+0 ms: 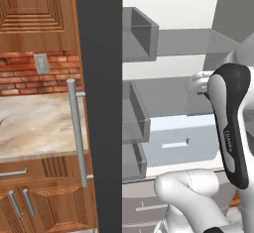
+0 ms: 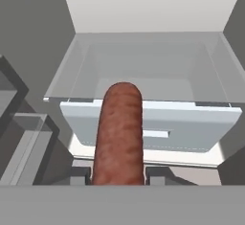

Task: Retrieve the sausage and cheese from the fridge and place them on the cutting board on the counter.

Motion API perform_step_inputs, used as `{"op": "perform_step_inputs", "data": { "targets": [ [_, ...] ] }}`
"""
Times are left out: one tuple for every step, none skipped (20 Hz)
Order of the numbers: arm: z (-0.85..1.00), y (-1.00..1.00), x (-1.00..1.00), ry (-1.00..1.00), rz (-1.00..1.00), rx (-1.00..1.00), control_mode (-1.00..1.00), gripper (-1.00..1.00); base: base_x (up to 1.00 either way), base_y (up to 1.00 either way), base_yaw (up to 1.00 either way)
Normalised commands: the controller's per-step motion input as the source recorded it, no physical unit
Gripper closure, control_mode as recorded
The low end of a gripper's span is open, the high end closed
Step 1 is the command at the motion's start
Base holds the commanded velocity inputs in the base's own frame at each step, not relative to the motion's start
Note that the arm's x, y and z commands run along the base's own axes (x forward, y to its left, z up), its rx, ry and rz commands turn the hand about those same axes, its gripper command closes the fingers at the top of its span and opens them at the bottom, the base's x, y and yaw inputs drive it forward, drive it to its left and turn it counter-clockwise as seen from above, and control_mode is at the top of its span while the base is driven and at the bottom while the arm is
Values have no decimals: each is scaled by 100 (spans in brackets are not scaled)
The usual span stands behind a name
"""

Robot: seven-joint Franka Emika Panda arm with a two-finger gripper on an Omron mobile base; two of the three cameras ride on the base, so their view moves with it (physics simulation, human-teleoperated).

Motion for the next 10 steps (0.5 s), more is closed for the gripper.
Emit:
{"op": "perform_step_inputs", "data": {
  "targets": [
    [-7,2,0,0,0,0,-100,100,0,0,0],
    [-6,0,0,0,0,0,-100,100,0,0,0],
    [-6,0,0,0,0,0,-100,100,0,0,0],
    [-4,0,0,0,0,0,-100,100,0,0,0],
    [-2,0,0,0,0,0,-100,100,0,0,0],
    [-1,0,0,0,0,0,-100,100,0,0,0],
    [-1,0,0,0,0,0,-100,100,0,0,0],
    [0,0,0,0,0,0,-100,100,0,0,0],
    [0,0,0,0,0,0,-100,100,0,0,0],
    [0,0,0,0,0,0,-100,100,0,0,0]
  ]
}}
